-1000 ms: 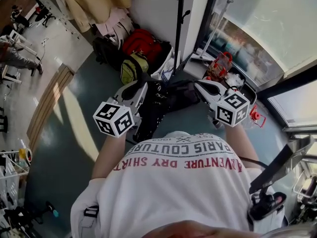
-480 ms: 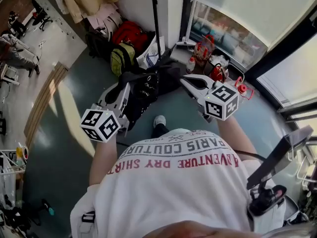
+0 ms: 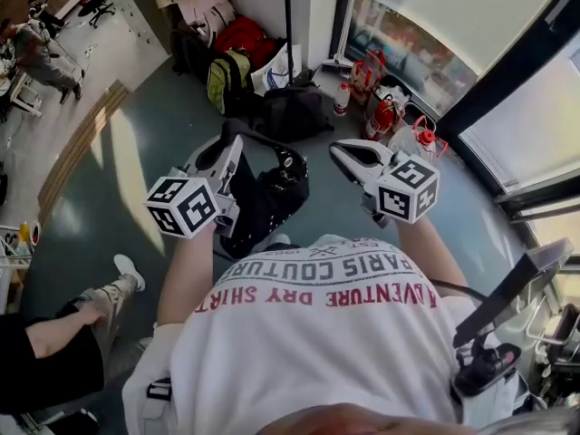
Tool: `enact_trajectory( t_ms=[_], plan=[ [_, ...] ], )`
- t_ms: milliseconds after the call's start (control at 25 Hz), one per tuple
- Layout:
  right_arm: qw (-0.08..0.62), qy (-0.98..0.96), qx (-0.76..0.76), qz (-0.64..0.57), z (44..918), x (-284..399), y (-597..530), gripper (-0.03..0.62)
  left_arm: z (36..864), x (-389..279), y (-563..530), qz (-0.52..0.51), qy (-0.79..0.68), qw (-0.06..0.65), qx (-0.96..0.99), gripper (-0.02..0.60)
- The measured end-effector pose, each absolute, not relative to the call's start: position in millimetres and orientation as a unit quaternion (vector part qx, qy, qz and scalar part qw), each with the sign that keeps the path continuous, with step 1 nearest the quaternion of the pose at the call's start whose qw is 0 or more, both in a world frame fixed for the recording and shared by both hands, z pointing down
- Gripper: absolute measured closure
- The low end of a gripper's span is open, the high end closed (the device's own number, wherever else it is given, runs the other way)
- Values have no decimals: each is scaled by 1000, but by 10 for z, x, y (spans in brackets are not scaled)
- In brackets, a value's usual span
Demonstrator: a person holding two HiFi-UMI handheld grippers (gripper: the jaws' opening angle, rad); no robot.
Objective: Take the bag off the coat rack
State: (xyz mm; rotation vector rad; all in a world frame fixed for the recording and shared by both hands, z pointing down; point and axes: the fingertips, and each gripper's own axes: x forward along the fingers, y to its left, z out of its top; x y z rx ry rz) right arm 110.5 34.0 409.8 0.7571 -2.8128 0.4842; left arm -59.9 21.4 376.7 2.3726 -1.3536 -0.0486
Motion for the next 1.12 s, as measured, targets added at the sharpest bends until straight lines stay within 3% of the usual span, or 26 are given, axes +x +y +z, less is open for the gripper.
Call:
enact_trajectory(
  t_ms=[480, 1120],
  plan=[
    [80, -947, 269, 155, 4108, 780, 1370, 592, 3910, -352, 1510, 19, -402, 206, 892, 574],
    [95, -943, 285, 142, 3849, 601, 1729, 592, 3594, -674, 1740, 28, -424, 188, 886, 575]
  ],
)
